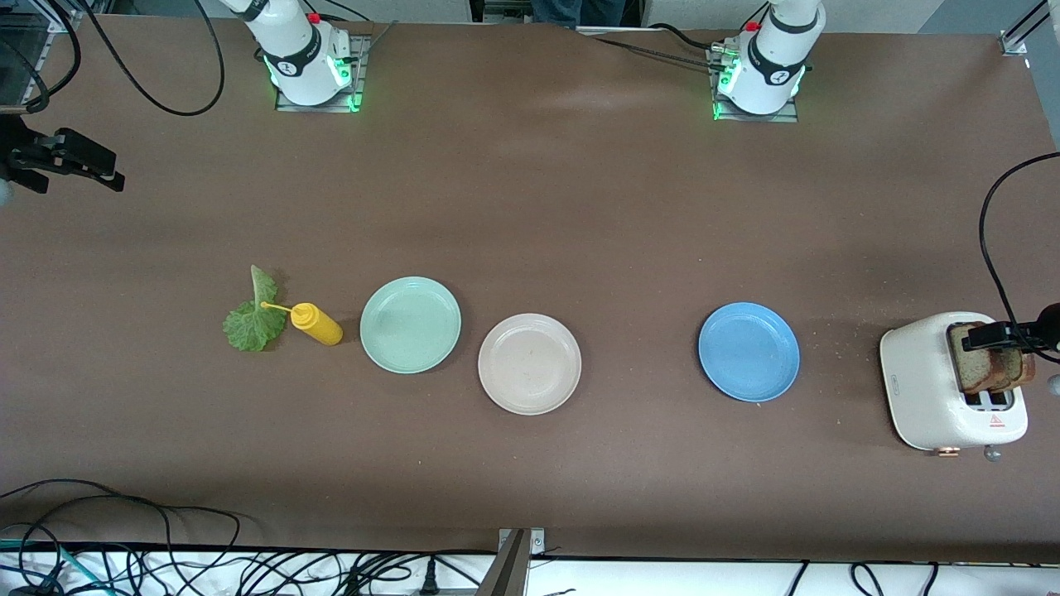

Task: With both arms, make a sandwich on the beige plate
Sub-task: 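Reach the left gripper into the toaster and grasp a bread slice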

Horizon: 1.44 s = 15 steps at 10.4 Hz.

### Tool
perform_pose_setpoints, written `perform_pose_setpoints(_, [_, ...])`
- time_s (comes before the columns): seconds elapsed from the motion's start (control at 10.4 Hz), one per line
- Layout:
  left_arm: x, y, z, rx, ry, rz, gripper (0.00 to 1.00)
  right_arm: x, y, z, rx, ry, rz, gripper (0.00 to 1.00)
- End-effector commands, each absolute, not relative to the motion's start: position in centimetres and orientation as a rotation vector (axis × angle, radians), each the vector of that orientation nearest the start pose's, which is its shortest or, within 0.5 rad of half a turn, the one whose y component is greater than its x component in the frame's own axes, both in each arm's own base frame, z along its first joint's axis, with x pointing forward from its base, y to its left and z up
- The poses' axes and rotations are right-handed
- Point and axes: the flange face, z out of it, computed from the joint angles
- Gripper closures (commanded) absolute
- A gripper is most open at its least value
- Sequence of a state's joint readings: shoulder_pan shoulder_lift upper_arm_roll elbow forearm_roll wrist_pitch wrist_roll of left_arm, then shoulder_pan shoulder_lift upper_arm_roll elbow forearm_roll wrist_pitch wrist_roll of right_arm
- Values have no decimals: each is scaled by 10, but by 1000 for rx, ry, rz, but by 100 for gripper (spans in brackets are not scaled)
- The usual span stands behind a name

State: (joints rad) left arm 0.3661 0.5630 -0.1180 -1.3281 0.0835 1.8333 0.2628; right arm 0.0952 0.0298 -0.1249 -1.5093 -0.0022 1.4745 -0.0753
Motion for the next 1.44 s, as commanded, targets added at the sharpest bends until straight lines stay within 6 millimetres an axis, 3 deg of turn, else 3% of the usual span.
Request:
perform_pose_setpoints(0.0, [694,193,401,-3102,90,65,5,551,-13,637,-3123,-81,102,0])
perform_pose_setpoints(0.38, [693,201,394,-3066,102,91,12,551,-12,636,-3123,-81,104,0])
perform_pose_setpoints(0.48, [693,201,391,-3058,106,99,20,551,-12,636,-3123,-83,104,0])
perform_pose_setpoints(0.96, [692,205,386,-3059,101,111,82,551,-12,636,-3123,-83,104,0])
perform_pose_setpoints(1.25, [691,209,399,-3052,89,81,96,551,-12,636,-3123,-83,104,0])
perform_pose_setpoints(1.34, [695,212,417,-3040,79,34,100,551,-12,636,-3123,-83,104,0])
